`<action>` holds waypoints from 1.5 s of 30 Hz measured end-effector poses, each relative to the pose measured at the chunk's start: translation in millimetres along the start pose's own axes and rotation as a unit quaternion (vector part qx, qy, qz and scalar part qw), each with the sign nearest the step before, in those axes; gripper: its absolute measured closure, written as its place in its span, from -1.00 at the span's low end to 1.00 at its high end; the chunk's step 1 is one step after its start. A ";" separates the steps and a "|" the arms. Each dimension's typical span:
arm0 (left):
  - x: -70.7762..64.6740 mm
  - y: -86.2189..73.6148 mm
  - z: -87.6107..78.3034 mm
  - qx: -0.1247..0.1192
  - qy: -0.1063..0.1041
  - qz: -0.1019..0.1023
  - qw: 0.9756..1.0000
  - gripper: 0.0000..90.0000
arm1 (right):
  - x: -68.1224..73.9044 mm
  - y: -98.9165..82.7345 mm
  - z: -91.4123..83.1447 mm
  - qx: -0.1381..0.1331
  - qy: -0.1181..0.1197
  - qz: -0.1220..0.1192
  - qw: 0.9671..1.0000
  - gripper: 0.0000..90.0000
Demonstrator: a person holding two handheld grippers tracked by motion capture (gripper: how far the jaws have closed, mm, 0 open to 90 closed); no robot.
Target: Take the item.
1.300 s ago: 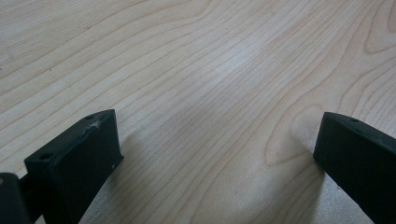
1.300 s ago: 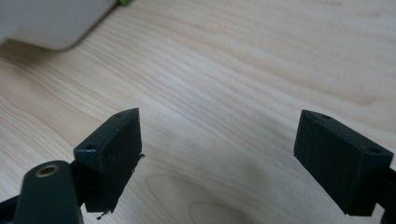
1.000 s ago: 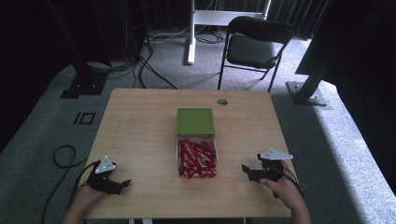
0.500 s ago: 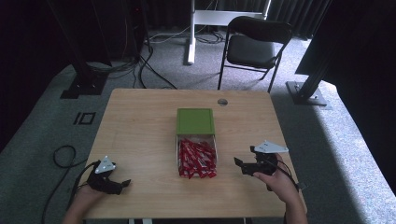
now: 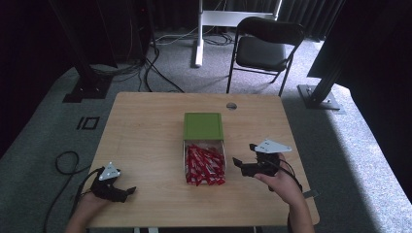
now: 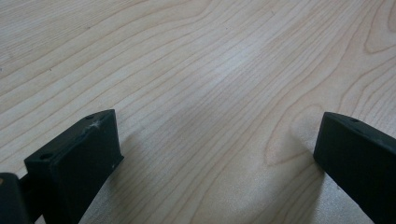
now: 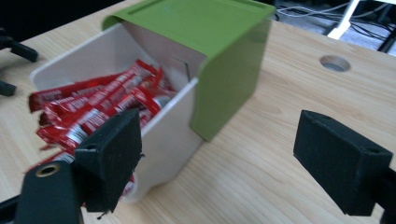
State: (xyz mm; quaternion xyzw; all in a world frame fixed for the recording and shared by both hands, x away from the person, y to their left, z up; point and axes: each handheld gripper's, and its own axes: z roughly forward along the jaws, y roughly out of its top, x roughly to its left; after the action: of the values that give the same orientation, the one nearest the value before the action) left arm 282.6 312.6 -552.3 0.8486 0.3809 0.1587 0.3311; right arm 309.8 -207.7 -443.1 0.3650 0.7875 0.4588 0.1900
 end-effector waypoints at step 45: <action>0.0 0.0 0.1 0.000 0.000 0.000 1.000 -0.97 | 79.4 39.5 79.9 0.021 0.047 -0.069 0.996 0.02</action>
State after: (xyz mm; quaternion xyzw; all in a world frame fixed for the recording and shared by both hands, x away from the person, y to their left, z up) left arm 282.6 312.5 -552.4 0.8484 0.3810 0.1590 0.3314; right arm 323.8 -89.2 -446.7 0.2917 0.8285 0.4445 0.1758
